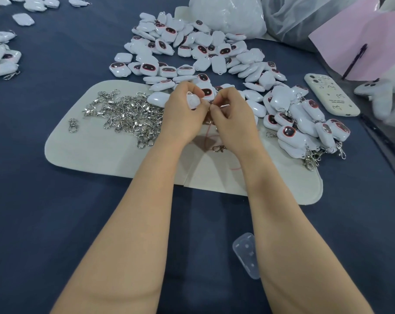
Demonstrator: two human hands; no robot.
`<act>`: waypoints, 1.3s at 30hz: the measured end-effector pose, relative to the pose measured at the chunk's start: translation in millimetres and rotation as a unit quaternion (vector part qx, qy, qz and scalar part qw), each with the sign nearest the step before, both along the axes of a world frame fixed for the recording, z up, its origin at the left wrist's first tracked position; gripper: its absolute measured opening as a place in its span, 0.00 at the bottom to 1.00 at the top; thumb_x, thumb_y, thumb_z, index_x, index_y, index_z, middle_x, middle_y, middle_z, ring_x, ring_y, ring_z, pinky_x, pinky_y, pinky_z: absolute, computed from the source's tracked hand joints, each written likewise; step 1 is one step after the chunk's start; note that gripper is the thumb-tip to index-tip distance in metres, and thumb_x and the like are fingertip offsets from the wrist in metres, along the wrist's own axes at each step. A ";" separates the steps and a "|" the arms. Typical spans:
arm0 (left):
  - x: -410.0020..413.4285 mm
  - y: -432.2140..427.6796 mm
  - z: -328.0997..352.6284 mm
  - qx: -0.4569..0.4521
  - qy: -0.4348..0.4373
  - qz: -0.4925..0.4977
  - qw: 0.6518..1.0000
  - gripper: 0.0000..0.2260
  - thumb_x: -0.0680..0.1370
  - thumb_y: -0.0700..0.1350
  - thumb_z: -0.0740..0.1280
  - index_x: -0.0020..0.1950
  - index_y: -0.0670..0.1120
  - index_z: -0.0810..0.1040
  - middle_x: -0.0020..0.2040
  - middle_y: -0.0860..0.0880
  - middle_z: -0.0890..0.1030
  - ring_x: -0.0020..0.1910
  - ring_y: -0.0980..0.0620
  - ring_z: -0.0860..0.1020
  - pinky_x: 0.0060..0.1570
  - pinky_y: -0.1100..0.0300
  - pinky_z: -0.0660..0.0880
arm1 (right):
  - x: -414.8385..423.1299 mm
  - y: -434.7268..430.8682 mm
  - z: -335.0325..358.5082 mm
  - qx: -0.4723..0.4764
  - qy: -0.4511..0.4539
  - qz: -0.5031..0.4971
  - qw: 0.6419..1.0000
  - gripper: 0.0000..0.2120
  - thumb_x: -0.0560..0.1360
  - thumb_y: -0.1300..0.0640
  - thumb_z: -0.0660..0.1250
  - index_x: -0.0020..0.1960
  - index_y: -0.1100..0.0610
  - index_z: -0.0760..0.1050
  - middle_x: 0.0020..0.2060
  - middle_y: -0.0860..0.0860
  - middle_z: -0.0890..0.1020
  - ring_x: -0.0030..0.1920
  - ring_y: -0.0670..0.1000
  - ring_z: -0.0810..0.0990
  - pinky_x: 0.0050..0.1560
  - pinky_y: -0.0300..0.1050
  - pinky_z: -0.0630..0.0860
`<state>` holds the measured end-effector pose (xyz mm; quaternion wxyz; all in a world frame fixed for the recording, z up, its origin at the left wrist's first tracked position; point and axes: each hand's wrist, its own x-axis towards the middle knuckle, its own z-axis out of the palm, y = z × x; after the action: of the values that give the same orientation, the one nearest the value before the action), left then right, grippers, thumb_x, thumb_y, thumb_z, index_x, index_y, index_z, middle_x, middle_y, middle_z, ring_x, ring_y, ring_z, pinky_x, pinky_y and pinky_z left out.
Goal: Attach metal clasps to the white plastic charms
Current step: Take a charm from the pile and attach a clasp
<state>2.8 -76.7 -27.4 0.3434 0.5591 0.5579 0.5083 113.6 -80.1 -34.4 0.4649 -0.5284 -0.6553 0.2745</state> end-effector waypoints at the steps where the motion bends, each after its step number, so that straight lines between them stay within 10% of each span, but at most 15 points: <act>1: -0.7 -0.7 0.8 0.000 -0.001 -0.001 1.000 0.07 0.75 0.38 0.67 0.48 0.48 0.71 0.45 0.52 0.75 0.41 0.58 0.75 0.42 0.68 0.73 | -0.1 -0.2 0.4 -0.001 0.007 -0.004 1.000 0.09 0.75 0.64 0.61 0.42 0.52 0.67 0.33 0.43 0.74 0.31 0.45 0.74 0.34 0.33 0.67; 7: -2.5 -5.2 7.0 -0.051 -0.044 -0.030 0.997 0.11 0.75 0.41 0.67 0.55 0.46 0.69 0.41 0.55 0.74 0.25 0.71 0.73 0.25 0.76 0.66 | 1.4 0.0 1.6 -0.002 0.035 -0.033 0.999 0.09 0.75 0.65 0.62 0.41 0.52 0.68 0.34 0.48 0.76 0.35 0.47 0.78 0.37 0.38 0.73; 14: -13.4 -2.2 18.2 -0.106 -0.027 -0.081 0.991 0.08 0.76 0.39 0.64 0.47 0.53 0.74 0.52 0.45 0.82 0.54 0.47 0.81 0.58 0.48 0.75 | 6.1 1.8 0.7 0.027 0.017 -0.092 0.995 0.03 0.76 0.63 0.62 0.46 0.56 0.70 0.36 0.44 0.74 0.35 0.41 0.71 0.39 0.30 0.68; 22: -5.6 -4.8 15.2 -0.099 -0.127 -0.111 0.981 0.09 0.79 0.39 0.62 0.50 0.53 0.74 0.52 0.47 0.79 0.50 0.45 0.79 0.42 0.51 0.82 | 2.9 1.7 1.3 0.023 0.000 -0.103 0.994 0.04 0.77 0.63 0.61 0.46 0.55 0.69 0.40 0.48 0.76 0.37 0.43 0.72 0.39 0.30 0.68; 26: -1.6 -4.3 14.4 -0.090 -0.074 -0.085 0.990 0.08 0.77 0.40 0.64 0.49 0.52 0.68 0.57 0.46 0.78 0.54 0.45 0.79 0.52 0.45 0.79 | 2.4 2.1 -0.8 0.024 -0.019 -0.097 0.995 0.04 0.77 0.63 0.61 0.47 0.56 0.69 0.41 0.50 0.76 0.38 0.45 0.72 0.39 0.30 0.68; 31: -4.6 -1.3 11.2 -0.073 0.006 -0.084 0.994 0.11 0.75 0.39 0.64 0.57 0.48 0.74 0.54 0.48 0.79 0.46 0.53 0.78 0.40 0.69 0.71 | 1.4 1.2 0.9 0.022 -0.023 -0.093 0.995 0.04 0.77 0.64 0.60 0.47 0.56 0.69 0.42 0.52 0.77 0.40 0.48 0.73 0.41 0.35 0.69; 39: -6.7 -2.0 10.5 -0.037 -0.006 -0.084 0.996 0.14 0.75 0.36 0.64 0.55 0.51 0.78 0.50 0.52 0.78 0.41 0.59 0.73 0.36 0.74 0.69 | -0.3 0.6 3.7 0.017 -0.032 -0.109 0.993 0.02 0.77 0.65 0.60 0.48 0.60 0.71 0.44 0.57 0.79 0.44 0.55 0.76 0.47 0.47 0.73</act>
<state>-3.9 -78.7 -16.9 0.4082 0.5878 0.5254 0.4602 113.3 -79.5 -30.7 0.4798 -0.5968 -0.6131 0.1941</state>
